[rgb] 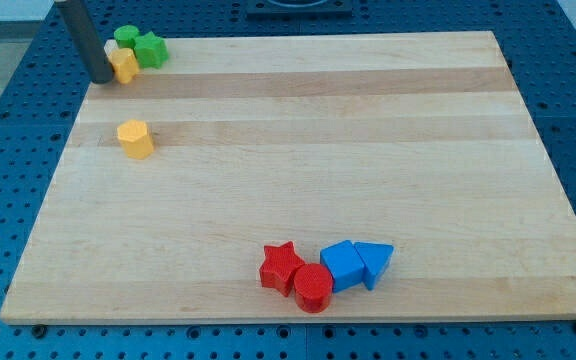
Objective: Push the yellow hexagon into the yellow heart
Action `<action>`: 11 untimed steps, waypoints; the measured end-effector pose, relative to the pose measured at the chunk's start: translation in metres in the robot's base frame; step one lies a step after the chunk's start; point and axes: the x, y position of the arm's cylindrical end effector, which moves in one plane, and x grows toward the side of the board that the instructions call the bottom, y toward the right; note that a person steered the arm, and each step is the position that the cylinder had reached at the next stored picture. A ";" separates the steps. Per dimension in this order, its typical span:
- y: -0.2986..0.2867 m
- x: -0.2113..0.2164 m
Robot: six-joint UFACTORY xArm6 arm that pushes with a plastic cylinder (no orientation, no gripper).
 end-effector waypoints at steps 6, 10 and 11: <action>0.100 0.126; 0.187 0.085; 0.168 0.086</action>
